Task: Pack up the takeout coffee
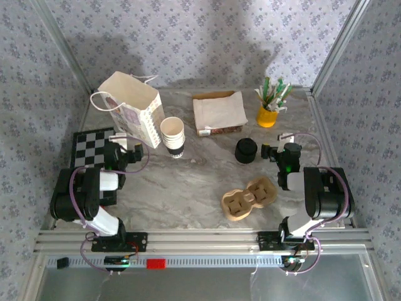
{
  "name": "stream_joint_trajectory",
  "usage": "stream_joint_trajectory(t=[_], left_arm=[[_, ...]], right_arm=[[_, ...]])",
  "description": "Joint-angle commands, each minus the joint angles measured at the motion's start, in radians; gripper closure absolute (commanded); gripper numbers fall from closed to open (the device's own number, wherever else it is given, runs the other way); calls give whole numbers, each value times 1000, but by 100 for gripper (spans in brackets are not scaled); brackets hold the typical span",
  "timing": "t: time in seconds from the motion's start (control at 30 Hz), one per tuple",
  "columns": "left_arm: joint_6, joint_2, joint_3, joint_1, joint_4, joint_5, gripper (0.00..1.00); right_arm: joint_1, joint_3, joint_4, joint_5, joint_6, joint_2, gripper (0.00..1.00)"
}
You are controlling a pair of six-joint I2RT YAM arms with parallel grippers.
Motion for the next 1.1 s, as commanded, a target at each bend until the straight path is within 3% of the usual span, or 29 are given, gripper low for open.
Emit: stream_joint_trajectory(t=[0.0,1.07], left_arm=[[6,-5,21,6,26,15,0],[4,-23,20,6,15,12,0]], right_arm=[[0,18,14,-6,-11,-7,0],[-1,15,17,-8,-11,-8,0]])
